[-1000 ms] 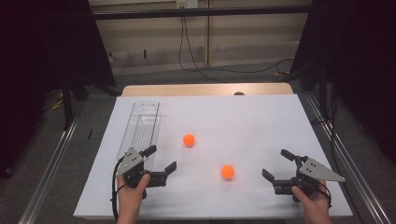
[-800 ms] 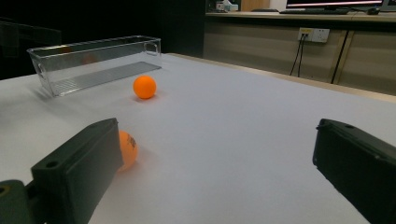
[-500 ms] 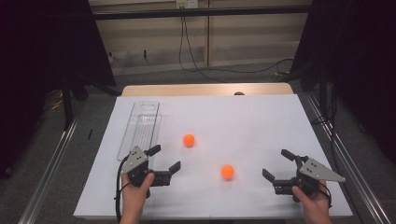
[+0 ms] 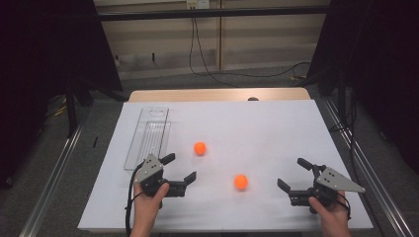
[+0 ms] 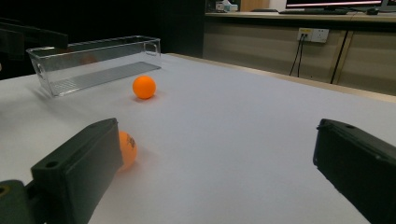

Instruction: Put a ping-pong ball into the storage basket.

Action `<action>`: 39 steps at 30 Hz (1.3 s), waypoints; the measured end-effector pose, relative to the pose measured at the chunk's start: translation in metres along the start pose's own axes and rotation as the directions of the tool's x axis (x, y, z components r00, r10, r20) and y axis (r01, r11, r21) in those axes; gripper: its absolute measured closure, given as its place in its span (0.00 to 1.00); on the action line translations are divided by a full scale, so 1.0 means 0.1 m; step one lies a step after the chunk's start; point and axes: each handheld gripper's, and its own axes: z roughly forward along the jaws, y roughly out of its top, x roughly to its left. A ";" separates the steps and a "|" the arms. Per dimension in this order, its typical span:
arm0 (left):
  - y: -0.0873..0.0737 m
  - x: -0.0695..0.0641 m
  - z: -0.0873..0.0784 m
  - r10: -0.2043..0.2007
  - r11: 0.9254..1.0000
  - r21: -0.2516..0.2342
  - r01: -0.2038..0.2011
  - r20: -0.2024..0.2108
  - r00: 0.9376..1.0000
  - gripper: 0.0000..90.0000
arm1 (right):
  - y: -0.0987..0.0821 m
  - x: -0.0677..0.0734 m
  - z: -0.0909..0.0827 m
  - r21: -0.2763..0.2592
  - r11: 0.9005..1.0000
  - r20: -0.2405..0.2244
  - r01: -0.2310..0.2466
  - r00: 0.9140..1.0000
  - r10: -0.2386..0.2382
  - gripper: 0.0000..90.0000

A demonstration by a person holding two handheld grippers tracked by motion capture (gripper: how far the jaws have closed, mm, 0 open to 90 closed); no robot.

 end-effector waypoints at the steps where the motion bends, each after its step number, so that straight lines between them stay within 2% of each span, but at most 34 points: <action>1: 0.00 0.00 0.01 0.002 1.000 0.002 -0.002 0.002 1.000 0.02 | 0.00 0.00 0.00 0.000 1.000 0.000 0.000 1.000 0.000 0.01; 24: -0.01 -0.06 0.17 0.004 0.999 0.035 -0.006 0.047 0.999 0.02 | 0.00 0.00 0.00 0.000 1.000 0.002 -0.003 1.000 0.003 0.01; 30: 0.00 -0.08 0.20 0.015 0.999 0.042 -0.017 0.059 0.998 0.02 | 0.00 0.00 0.00 0.001 1.000 0.002 -0.002 1.000 0.002 0.01; 34: -0.01 -0.09 0.23 0.006 0.999 0.039 -0.009 0.067 0.998 0.02 | 0.00 0.00 0.01 0.001 1.000 0.001 0.000 1.000 0.000 0.01; 39: -0.02 -0.11 0.26 0.008 0.998 0.058 -0.013 0.078 0.997 0.02 | 0.00 0.00 0.01 0.002 1.000 -0.001 0.001 1.000 -0.001 0.01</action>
